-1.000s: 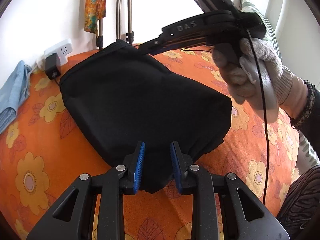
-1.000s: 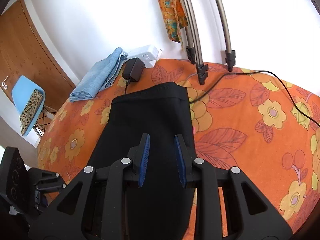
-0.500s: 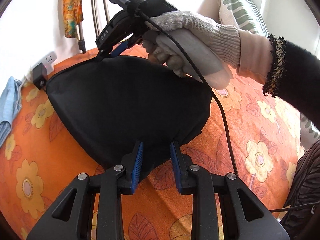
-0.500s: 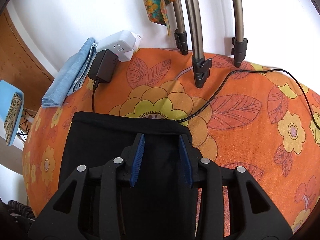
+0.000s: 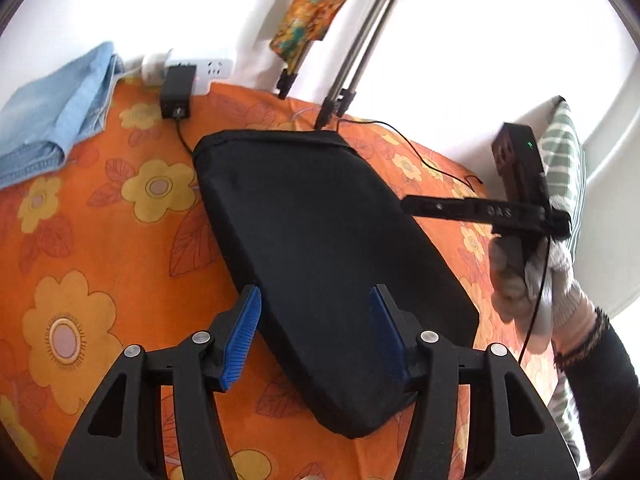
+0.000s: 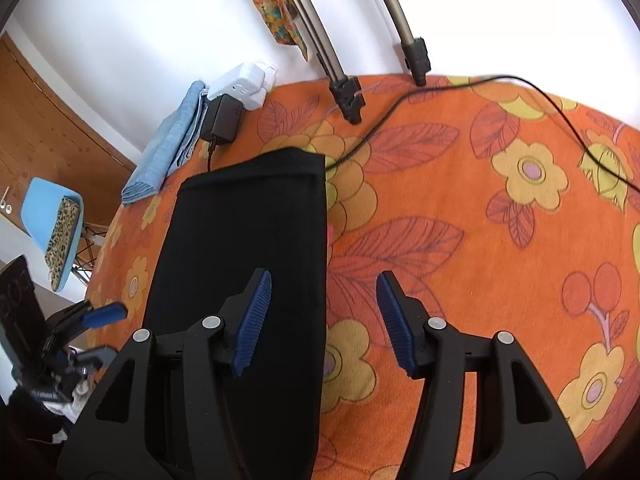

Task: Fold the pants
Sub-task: 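Grasp the folded black pants with both grippers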

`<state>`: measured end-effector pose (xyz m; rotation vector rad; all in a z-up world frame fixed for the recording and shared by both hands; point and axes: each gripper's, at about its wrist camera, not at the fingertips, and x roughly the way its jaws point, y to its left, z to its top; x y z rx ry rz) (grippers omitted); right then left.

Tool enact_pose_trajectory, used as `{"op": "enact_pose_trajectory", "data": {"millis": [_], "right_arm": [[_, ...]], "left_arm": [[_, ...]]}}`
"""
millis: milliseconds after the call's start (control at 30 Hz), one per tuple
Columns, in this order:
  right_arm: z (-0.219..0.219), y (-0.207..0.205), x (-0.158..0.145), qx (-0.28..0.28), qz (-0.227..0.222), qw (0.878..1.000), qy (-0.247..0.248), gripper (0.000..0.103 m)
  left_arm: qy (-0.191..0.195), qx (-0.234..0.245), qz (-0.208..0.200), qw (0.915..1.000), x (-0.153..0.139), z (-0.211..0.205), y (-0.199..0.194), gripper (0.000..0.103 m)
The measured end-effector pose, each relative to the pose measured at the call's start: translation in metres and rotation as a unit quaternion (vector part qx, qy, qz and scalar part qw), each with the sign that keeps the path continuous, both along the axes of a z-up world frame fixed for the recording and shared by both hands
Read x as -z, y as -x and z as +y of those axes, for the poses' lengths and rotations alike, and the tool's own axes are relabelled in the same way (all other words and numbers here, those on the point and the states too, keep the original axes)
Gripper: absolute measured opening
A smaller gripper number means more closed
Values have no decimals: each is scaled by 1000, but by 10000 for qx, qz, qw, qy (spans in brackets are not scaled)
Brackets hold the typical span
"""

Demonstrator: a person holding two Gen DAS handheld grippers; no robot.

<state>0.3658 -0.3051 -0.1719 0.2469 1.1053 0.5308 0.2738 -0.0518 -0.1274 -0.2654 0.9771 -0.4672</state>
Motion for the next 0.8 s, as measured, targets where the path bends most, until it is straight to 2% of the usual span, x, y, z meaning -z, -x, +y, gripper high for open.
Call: {"op": "enact_pose_trajectory", "data": {"millis": [233, 433, 500, 600, 633, 667, 700, 733, 800], "right_arm": [[8, 10, 19, -333, 84, 9994, -101, 58], [14, 14, 21, -574, -7, 9979, -296, 57], [19, 17, 23, -741, 51, 9964, -401, 45], [25, 19, 23, -753, -30, 9965, -367, 45], [26, 19, 23, -773, -6, 9961, -425, 45], [27, 18, 25, -796, 68, 9953, -541, 38], [29, 18, 27, -765, 79, 9953, -584, 36], [30, 19, 27, -750, 55, 9956, -554, 35], [34, 19, 28, -725, 45, 9960, -519, 27]], "left_arm": [[151, -413, 498, 9978, 31, 4, -28, 56], [155, -449, 490, 9977, 40, -2, -37, 56], [129, -447, 413, 9981, 41, -4, -37, 56], [92, -385, 319, 9987, 41, -8, -40, 56], [88, -370, 291, 9989, 42, -9, -41, 54], [74, -381, 262, 9989, 42, -10, -42, 50], [64, -415, 230, 9989, 43, -11, -43, 45], [53, -451, 219, 9987, 44, -10, -43, 35], [39, -515, 204, 9985, 43, -8, -44, 25]]}}
